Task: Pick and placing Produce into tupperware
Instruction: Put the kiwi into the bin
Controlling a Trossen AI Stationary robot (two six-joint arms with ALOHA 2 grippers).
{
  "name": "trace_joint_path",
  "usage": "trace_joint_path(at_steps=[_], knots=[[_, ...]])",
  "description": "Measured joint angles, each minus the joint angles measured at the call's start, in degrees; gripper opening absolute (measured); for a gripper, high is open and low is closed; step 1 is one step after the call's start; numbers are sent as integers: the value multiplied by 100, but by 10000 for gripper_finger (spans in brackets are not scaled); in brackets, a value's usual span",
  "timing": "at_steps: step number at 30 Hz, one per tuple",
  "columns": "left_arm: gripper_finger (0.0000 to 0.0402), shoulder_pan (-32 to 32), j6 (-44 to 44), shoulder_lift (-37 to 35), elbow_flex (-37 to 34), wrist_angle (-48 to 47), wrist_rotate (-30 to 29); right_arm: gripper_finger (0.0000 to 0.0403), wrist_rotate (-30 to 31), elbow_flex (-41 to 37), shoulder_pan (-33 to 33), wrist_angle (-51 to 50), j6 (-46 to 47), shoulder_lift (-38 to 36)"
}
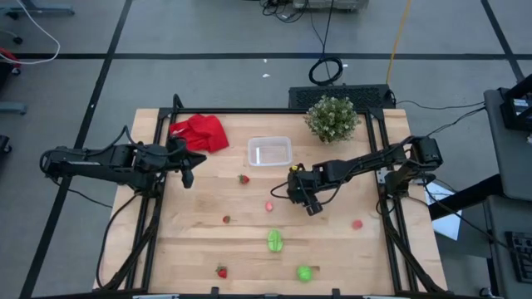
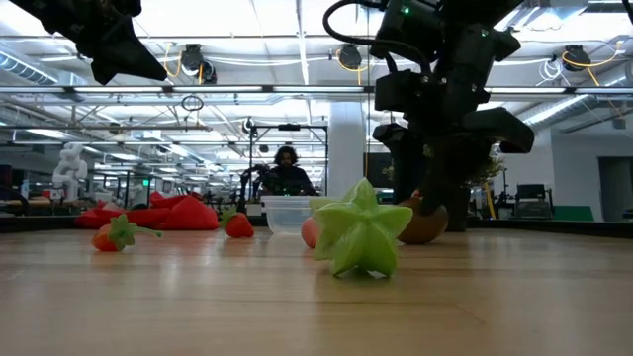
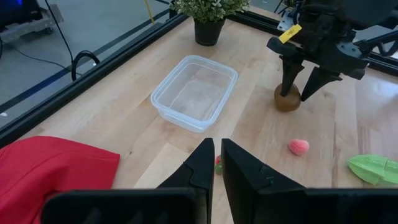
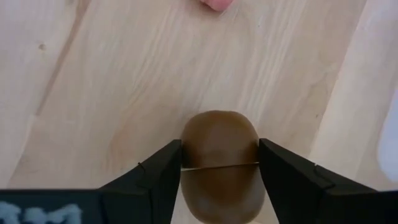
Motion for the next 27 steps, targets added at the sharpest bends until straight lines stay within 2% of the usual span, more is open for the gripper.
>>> trace_joint_path(at_steps=[8,27], knots=[[33,1,-2,-2,0,1,0,224,-103,-11,-56,-26,0,13],[33,-1,9,0,0,-2,0,225,-100,-9,-84,-131,83,387]])
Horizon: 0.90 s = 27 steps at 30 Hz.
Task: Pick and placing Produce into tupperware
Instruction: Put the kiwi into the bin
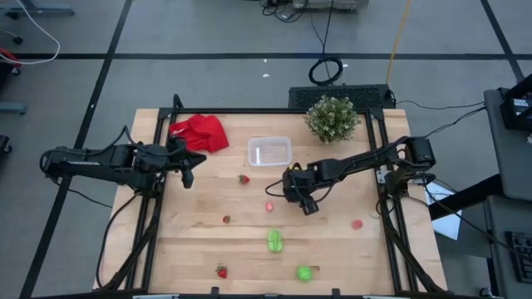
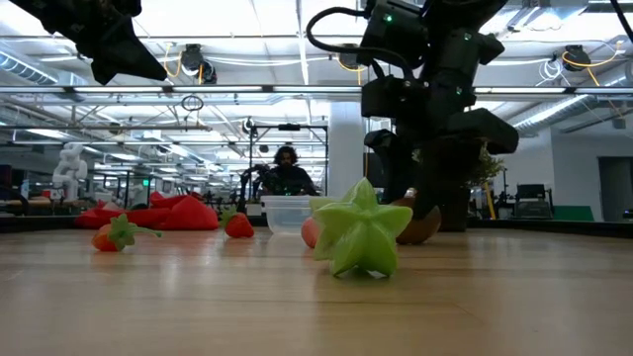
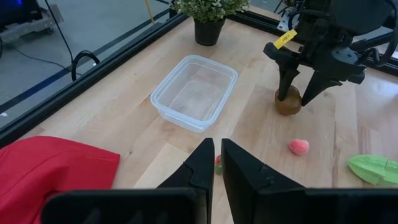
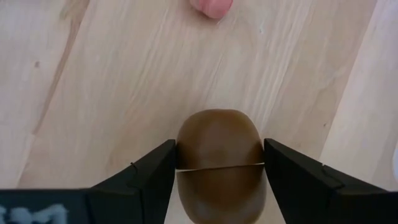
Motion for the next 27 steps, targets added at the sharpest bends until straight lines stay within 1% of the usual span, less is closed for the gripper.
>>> trace_joint_path(at_steps=[9,16,19,22,27], knots=[[33,2,2,0,0,-1,0,226,1,-4,-9,-16,63,2],[33,2,-1,0,0,-2,0,267,-37,-44,-11,-71,126,35],[33,2,1,0,0,-7,2,280,36,-20,-19,-45,83,28],[33,2,7,0,0,-5,2,281,49,-17,-11,35,63,26],[33,0,7,0,-2,-9,4,270,36,-17,-11,52,64,24]])
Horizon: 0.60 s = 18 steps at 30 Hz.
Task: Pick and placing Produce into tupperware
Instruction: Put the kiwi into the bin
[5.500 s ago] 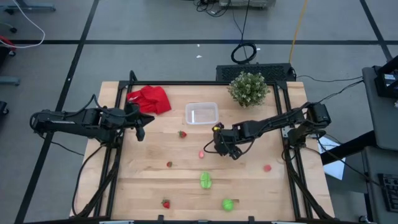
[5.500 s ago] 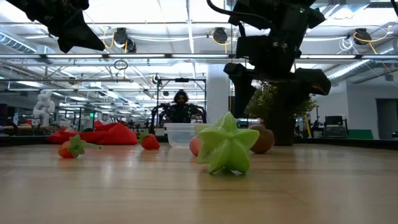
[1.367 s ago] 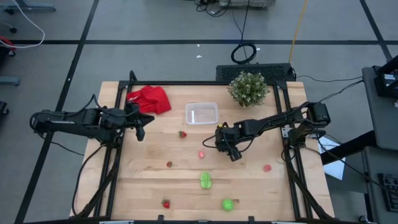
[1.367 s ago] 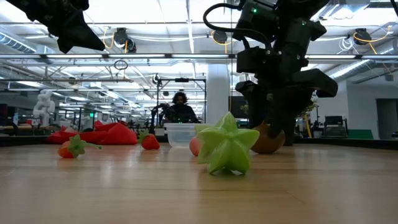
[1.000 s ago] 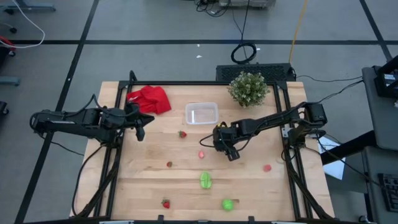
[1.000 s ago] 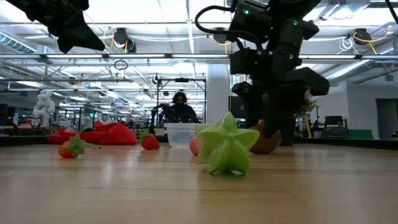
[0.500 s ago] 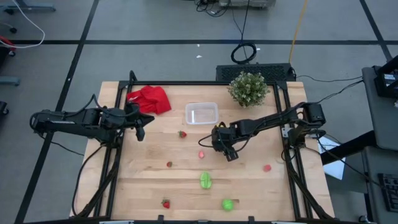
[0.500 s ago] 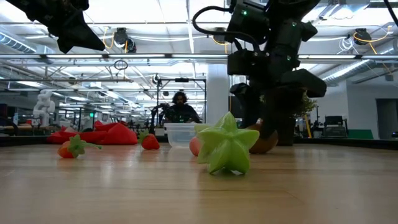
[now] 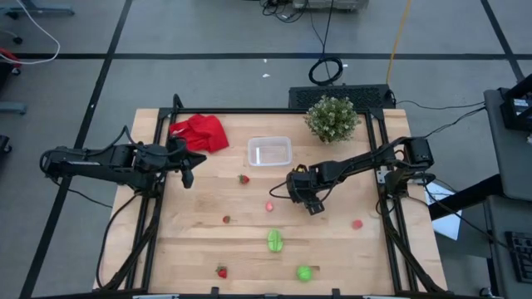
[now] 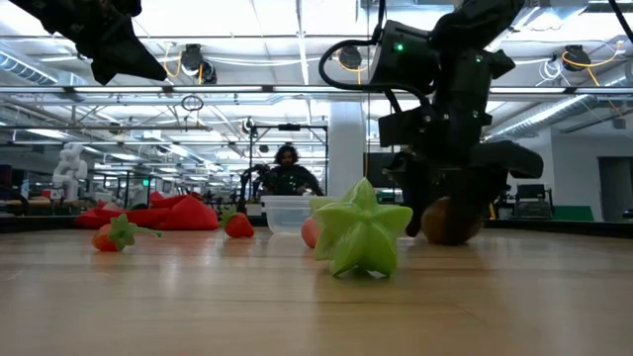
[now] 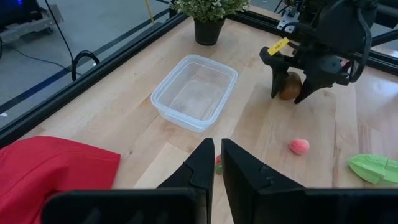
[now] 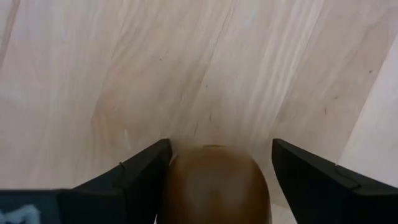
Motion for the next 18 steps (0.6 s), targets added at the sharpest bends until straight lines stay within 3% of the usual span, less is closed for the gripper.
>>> trace_joint_path(at_steps=[18], knots=[[33,2,3,0,2,-4,0,276,27,7,0,-145,301,-11]])
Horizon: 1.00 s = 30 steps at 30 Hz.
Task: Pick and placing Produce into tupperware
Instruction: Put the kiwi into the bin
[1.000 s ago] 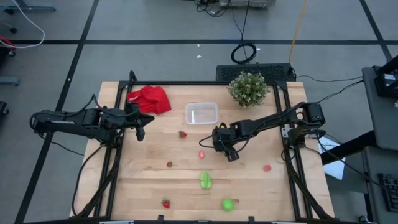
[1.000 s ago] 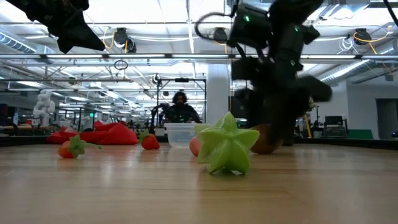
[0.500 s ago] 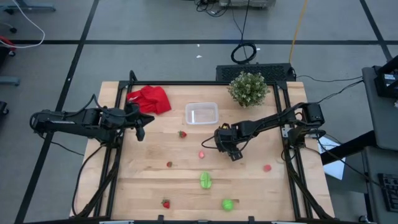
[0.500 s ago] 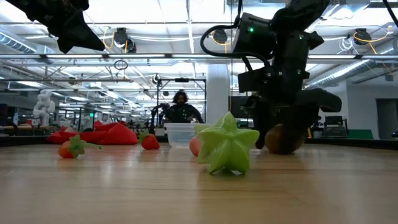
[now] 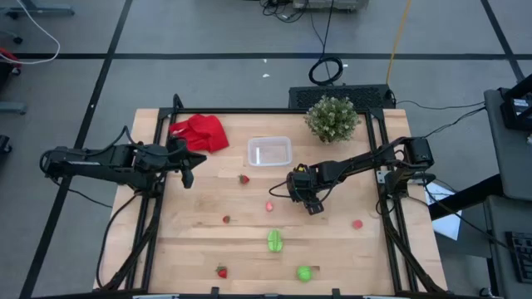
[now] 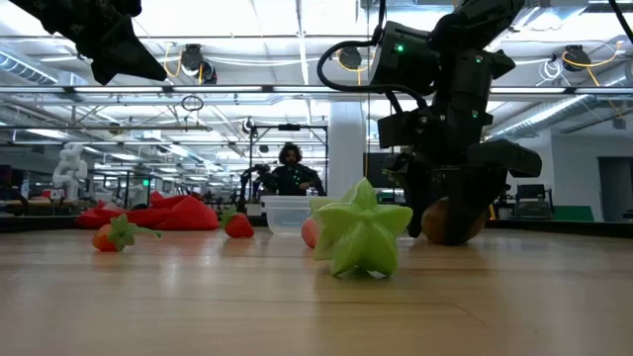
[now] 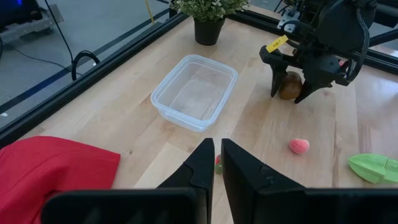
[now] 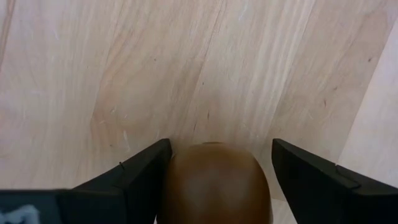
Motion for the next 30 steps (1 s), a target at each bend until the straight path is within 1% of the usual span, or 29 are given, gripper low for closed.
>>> trace_joint_path(at_steps=[20,30], knots=[[33,-1,61,0,0,-2,0,277,-34,-3,17,-425,321,-203],[33,-2,72,0,-2,0,0,277,-18,-2,15,-381,322,-203]])
